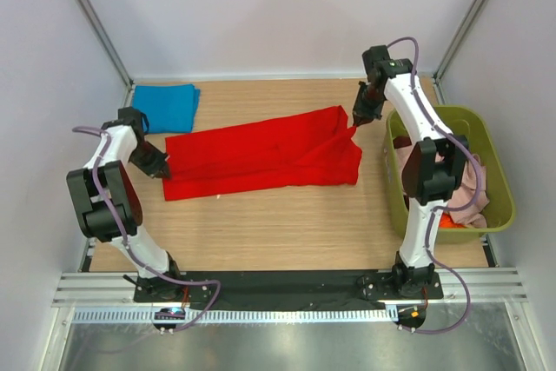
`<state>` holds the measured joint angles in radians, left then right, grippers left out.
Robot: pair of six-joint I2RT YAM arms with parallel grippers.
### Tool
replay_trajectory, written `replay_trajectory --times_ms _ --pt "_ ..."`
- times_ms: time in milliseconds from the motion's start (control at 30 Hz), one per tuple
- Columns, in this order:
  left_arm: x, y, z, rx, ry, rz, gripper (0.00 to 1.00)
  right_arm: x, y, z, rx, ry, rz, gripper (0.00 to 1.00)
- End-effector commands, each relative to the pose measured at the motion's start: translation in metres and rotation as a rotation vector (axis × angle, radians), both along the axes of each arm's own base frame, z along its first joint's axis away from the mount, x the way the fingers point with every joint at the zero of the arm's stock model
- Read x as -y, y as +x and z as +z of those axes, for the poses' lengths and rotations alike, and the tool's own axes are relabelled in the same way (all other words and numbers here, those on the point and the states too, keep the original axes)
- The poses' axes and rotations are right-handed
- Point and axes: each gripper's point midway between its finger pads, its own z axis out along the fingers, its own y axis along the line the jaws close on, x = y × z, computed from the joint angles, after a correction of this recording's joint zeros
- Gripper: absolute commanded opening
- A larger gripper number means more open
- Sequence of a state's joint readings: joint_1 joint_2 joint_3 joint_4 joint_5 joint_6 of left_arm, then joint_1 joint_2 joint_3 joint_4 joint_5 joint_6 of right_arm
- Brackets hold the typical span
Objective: Fold and stack the t-shirts
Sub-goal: Fold the tshirt
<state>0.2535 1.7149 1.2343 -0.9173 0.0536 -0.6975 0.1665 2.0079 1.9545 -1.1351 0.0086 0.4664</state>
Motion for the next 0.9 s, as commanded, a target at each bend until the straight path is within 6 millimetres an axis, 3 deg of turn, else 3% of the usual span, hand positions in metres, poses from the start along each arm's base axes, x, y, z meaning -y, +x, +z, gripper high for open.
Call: replay_trajectory --times_ms 0,300,700,867 --pt "-0.007 0.022 0.009 0.051 0.019 -0.021 0.0 -0.011 0.029 0.016 0.087 0.052 0.021 0.01" --pt "-0.013 0.034 -0.005 0.017 0.027 -0.016 0.0 -0.024 0.052 -0.017 0.065 0.118 0.023 0.01" --pt "-0.017 0.048 -0.015 -0.007 0.026 -0.014 0.0 -0.005 0.064 -0.022 0.068 0.141 -0.07 0.01" --pt "-0.018 0.05 -0.018 -0.014 0.028 -0.012 0.0 -0.011 0.074 -0.022 0.092 0.194 -0.078 0.01"
